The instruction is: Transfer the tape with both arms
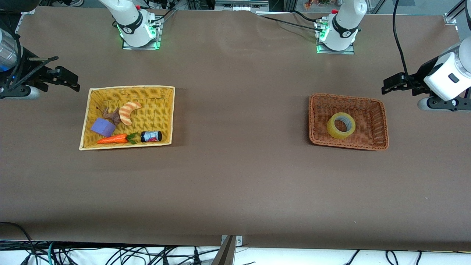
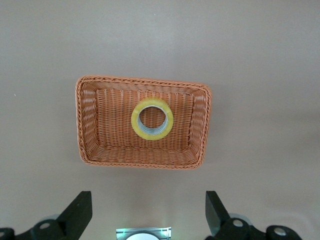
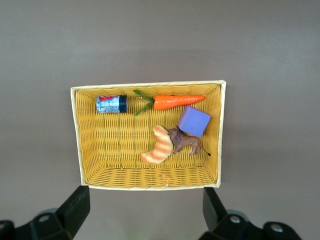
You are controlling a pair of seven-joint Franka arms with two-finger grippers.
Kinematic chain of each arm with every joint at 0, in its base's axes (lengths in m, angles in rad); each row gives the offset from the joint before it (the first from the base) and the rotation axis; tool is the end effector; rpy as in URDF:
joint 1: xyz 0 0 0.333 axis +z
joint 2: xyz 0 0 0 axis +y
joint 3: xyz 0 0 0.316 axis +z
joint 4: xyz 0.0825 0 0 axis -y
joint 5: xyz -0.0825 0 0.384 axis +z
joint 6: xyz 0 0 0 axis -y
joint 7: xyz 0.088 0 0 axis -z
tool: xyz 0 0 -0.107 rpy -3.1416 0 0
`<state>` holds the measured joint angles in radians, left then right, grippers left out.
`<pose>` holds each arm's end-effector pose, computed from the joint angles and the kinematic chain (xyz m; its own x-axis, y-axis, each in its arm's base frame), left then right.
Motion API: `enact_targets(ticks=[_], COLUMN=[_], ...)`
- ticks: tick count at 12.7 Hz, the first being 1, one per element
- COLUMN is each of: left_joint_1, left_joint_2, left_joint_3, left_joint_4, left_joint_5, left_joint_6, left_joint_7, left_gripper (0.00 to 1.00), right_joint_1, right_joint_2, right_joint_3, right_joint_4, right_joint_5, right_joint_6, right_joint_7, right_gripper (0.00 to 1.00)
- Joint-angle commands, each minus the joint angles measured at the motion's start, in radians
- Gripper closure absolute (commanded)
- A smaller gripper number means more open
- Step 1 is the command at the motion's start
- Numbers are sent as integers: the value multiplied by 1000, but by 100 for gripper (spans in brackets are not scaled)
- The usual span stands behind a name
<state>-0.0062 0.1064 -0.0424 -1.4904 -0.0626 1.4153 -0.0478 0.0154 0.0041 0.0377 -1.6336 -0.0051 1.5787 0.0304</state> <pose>0.5679 -0.0338 0.5901 0.9830 -0.0103 -0.1831 0.0004 -0.9983 0.0584 0.5532 0.0288 0.5933 0.9980 0.0227 -0.0588 0.0231 -0.9997 0.0067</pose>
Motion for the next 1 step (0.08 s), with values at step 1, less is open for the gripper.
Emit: enact_targets(ticks=[1], left_joint_1=[3], left_joint_2=[4], left_joint_3=[-4], left_joint_4=[10], left_joint_5=[-20], left_joint_6=[-2], left_joint_7=[5], left_gripper=[0], right_joint_1=[1], right_joint_2=[2], right_joint_3=[1], right_joint_4=[21], right_joint_5=[-4], right_joint_6=[-19], right_joint_7=[-7], right_gripper=[0])
